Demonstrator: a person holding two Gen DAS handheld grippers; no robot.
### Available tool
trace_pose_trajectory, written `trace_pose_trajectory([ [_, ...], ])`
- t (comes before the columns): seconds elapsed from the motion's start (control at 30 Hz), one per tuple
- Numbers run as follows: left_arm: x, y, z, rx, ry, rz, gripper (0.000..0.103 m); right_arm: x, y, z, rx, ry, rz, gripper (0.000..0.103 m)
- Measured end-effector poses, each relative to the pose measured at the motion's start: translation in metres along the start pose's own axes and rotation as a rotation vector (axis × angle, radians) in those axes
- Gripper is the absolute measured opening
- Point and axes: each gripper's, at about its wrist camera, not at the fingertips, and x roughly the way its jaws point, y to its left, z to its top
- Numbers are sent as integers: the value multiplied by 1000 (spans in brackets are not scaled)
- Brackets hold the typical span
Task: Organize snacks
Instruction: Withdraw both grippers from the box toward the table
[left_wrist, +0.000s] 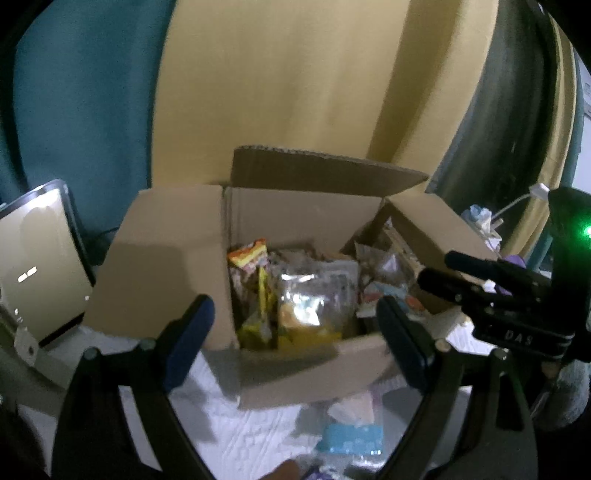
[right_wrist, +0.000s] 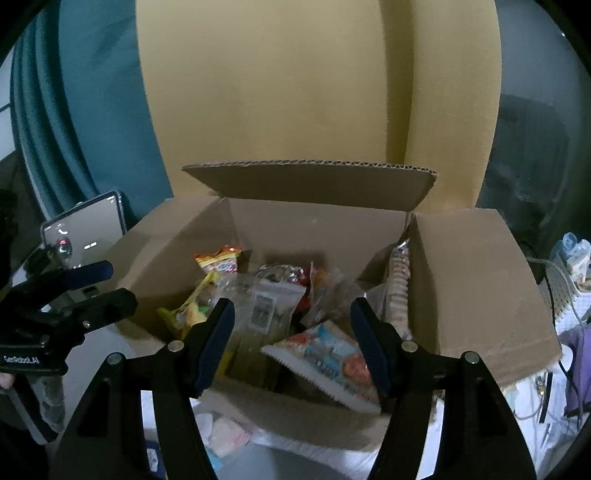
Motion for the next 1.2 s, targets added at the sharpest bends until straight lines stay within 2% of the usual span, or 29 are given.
trace_pose_trajectory([
  [0.47,-41,3,-62,22,14,9,90,-23,38,-51,-13,38,10,68],
  [0.93,-59,30,-142,0,99,38,90,-24,83,-126,13,151,52,68],
  [1.2,-66,45,-179,-2,137,57,90,-38,107,-161,48,198,82,68],
])
